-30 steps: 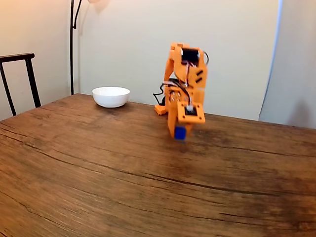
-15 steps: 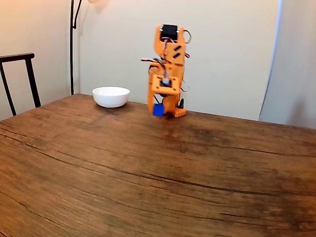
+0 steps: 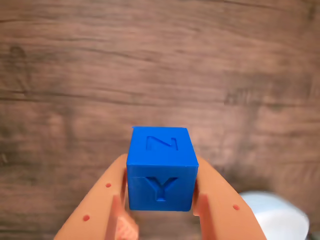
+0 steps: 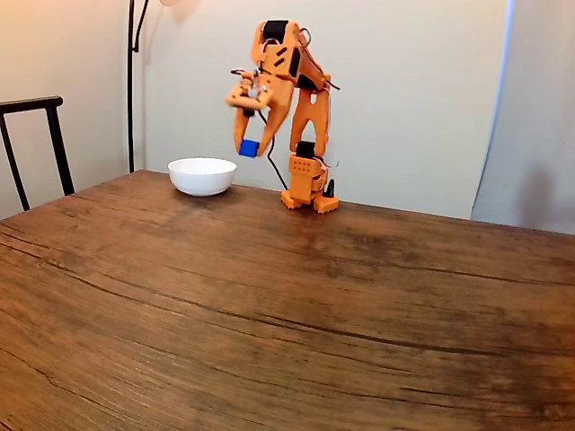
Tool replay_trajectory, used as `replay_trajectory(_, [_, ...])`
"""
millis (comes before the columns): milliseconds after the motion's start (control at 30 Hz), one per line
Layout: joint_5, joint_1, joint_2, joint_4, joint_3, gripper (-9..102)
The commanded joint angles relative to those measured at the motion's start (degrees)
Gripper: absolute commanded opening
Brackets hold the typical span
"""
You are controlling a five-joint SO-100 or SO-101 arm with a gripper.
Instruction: Grasp the cube and drop it in the bowl
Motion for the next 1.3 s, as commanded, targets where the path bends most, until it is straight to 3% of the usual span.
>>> replay_trajectory(0, [0.4,3.7,8.9,2.9,5.4,9])
replay_trajectory(367, [3.8,23.8,36.4,2.8,27.6,9])
replay_trajectory(567, [7.7,38.1,44.9,-1.8,36.7,9])
replay_trajectory(1067, [11.2,65.8,45.5,-30.8,55.2,9])
replay_trajectory(1267, [10.9,70.8,45.5,-43.6,63.2,9])
